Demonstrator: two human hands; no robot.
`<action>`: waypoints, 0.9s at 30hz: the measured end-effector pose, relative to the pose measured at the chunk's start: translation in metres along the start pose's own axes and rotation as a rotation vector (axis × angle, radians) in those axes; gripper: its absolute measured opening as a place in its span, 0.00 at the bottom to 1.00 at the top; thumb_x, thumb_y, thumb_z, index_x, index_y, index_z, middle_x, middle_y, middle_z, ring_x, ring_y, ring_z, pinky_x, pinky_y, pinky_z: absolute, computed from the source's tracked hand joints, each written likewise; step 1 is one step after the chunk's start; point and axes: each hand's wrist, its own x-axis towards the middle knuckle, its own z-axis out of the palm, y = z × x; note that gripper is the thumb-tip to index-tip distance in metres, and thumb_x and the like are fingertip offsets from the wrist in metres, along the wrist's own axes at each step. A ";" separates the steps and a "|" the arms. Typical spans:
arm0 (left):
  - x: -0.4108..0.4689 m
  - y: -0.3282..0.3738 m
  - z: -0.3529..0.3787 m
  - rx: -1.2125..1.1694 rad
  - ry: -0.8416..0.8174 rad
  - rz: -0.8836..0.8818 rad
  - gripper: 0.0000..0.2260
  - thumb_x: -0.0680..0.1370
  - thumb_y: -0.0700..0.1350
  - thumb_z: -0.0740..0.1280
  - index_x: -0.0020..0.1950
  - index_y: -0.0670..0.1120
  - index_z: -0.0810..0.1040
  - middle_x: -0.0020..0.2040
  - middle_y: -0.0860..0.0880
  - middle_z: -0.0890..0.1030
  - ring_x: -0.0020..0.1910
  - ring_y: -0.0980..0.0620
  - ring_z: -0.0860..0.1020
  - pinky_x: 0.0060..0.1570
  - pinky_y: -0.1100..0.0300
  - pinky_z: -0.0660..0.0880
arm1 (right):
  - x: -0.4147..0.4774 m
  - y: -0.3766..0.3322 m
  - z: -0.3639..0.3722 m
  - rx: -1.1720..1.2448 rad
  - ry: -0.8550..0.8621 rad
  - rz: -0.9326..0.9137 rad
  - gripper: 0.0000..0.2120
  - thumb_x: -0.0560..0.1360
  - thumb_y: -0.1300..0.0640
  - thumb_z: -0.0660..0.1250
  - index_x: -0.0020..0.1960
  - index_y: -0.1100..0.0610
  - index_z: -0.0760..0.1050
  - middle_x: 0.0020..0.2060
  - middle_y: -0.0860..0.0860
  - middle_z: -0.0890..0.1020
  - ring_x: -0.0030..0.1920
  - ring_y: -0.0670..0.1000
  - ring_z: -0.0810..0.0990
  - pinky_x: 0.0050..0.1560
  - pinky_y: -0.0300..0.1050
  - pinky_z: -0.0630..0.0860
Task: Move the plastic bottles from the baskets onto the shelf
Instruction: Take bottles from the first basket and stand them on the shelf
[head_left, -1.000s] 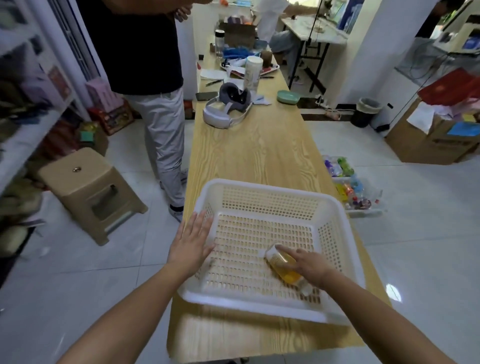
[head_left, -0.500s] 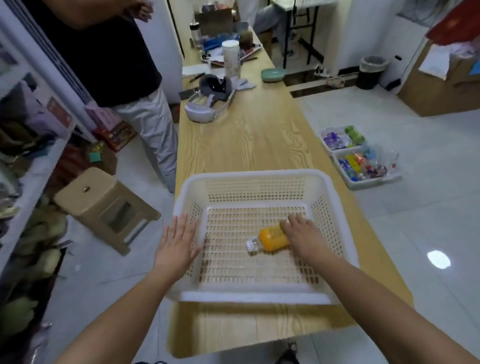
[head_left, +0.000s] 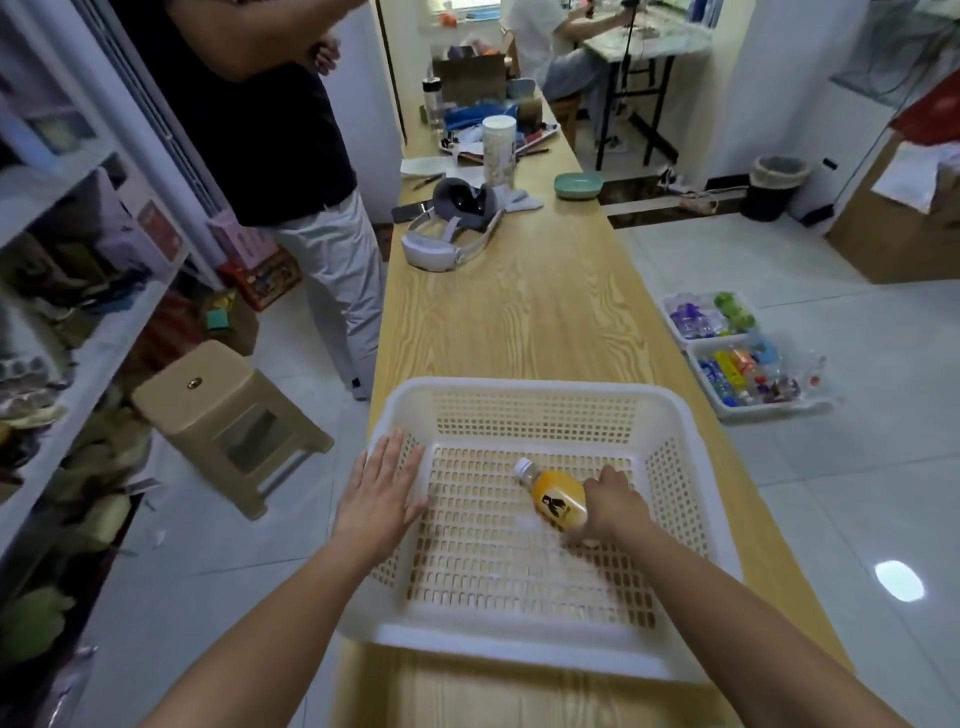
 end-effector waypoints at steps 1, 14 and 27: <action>0.004 -0.002 -0.001 0.019 0.028 0.026 0.36 0.71 0.65 0.31 0.74 0.49 0.31 0.73 0.48 0.29 0.75 0.50 0.34 0.67 0.56 0.23 | -0.003 -0.004 0.000 0.048 0.009 0.044 0.35 0.64 0.38 0.75 0.63 0.55 0.69 0.57 0.52 0.73 0.57 0.52 0.73 0.51 0.46 0.73; 0.049 0.033 -0.056 -0.093 0.088 0.422 0.32 0.81 0.62 0.45 0.79 0.49 0.38 0.78 0.44 0.36 0.77 0.45 0.36 0.74 0.49 0.37 | -0.130 -0.029 0.006 1.372 0.340 0.363 0.24 0.64 0.53 0.79 0.57 0.58 0.79 0.53 0.54 0.82 0.54 0.54 0.80 0.57 0.51 0.77; -0.123 0.241 -0.130 -0.175 0.293 1.198 0.31 0.82 0.61 0.46 0.79 0.48 0.42 0.78 0.43 0.38 0.78 0.44 0.39 0.74 0.48 0.38 | -0.433 -0.013 0.092 1.589 1.200 0.893 0.18 0.66 0.58 0.78 0.54 0.58 0.79 0.50 0.52 0.83 0.50 0.50 0.80 0.52 0.43 0.74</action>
